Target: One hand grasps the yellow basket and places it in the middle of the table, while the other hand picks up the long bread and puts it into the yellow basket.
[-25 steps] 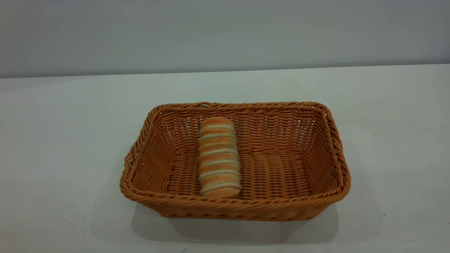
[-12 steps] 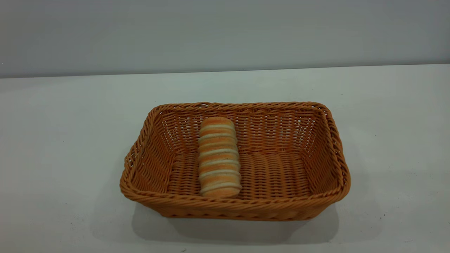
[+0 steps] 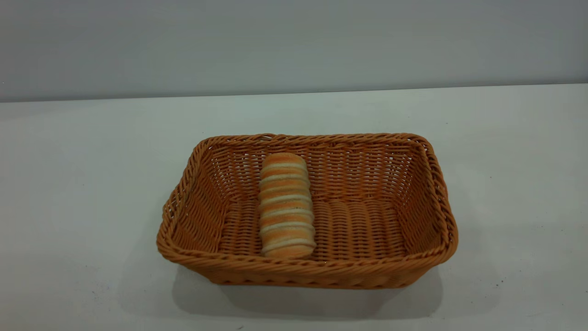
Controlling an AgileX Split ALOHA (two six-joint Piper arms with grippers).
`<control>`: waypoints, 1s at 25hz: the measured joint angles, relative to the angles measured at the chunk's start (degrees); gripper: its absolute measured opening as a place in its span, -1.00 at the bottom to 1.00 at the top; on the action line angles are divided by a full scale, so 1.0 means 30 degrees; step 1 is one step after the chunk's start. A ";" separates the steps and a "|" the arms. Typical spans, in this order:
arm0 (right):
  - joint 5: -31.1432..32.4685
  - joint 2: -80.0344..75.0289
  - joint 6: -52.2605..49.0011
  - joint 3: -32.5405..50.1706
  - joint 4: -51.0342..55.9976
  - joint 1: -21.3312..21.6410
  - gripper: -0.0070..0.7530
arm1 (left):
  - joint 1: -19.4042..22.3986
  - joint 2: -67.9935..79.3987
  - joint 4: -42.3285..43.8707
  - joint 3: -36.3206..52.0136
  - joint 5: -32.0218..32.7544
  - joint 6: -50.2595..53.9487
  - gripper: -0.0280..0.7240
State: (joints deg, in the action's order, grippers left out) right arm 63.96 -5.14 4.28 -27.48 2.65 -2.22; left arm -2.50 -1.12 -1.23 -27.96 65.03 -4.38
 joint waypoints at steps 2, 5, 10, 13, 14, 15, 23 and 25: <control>0.0000 0.0000 0.0000 0.0000 0.0000 -0.0233 0.57 | 0.0000 0.0000 0.0000 0.0000 0.0000 0.0000 0.57; 0.0015 0.0000 0.0000 0.0000 0.0000 -0.0274 0.57 | 0.0000 0.0000 0.0000 0.0000 0.0000 0.0000 0.57; 0.0015 0.0000 0.0000 0.0000 0.0000 -0.0274 0.57 | 0.0005 0.0000 0.0000 0.0000 0.0000 0.0000 0.57; 0.0015 0.0000 0.0000 0.0000 0.0000 -0.0274 0.57 | 0.0005 0.0000 0.0000 0.0000 0.0000 0.0000 0.57; 0.0015 0.0000 0.0000 0.0000 0.0000 -0.0274 0.57 | 0.0005 0.0000 0.0000 0.0000 0.0000 0.0000 0.57; 0.0015 0.0000 0.0000 0.0000 0.0000 -0.0274 0.57 | 0.0005 0.0000 0.0000 0.0000 0.0000 0.0000 0.57; 0.0015 0.0000 0.0000 0.0000 0.0000 -0.0294 0.57 | 0.0005 0.0000 0.0000 0.0000 0.0000 0.0000 0.57; 0.0015 0.0000 0.0000 0.0000 0.0000 -0.0294 0.57 | 0.0005 0.0000 0.0000 0.0000 0.0000 0.0000 0.57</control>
State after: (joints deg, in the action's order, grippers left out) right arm 64.01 -5.14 4.28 -27.48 2.65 -3.10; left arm -2.49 -1.12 -1.23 -27.96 65.03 -4.38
